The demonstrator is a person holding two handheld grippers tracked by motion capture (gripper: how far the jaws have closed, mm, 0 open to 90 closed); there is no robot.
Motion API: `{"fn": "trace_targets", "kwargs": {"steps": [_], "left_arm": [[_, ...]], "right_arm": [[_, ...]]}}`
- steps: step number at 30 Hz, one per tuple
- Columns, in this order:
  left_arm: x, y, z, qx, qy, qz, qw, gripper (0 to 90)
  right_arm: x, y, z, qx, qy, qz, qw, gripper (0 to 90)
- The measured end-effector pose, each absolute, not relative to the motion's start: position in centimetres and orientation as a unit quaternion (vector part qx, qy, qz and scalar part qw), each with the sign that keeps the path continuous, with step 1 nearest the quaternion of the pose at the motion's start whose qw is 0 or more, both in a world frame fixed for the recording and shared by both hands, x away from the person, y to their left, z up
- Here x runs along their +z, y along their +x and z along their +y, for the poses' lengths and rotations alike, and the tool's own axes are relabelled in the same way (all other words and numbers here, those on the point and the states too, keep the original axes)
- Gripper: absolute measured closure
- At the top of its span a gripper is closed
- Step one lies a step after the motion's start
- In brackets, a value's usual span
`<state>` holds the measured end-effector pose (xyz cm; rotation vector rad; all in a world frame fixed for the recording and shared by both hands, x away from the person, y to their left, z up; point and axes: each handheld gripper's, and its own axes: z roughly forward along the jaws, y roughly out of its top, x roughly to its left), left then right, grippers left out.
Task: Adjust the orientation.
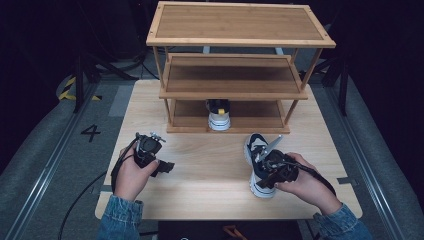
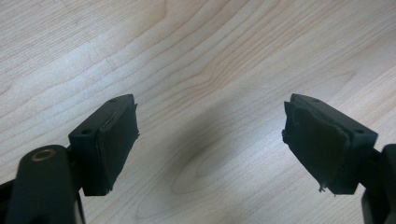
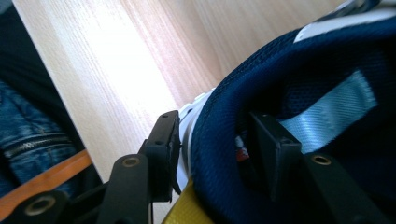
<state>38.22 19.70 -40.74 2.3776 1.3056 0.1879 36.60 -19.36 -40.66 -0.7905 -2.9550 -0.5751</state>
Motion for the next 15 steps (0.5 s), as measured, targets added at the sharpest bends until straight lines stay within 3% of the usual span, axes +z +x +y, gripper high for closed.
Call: {"fn": "trace_targets", "kwargs": {"steps": [6,11,15], "left_arm": [[-40.81,38.11,19.89,0.067,0.855,0.47,0.207,18.2],[-40.66,38.2,20.03,0.068,0.853,0.473,0.21,18.1],[-40.57,38.4,20.13,0.067,0.852,0.474,0.211,18.1]], "right_arm": [[-40.98,36.74,-19.15,-0.179,-0.25,-0.951,0.024,56.0],[-40.84,36.35,-19.07,-0.182,-0.24,-0.953,0.025,68.3],[-40.83,36.21,-19.0,-0.182,-0.24,-0.953,0.03,71.2]]}}
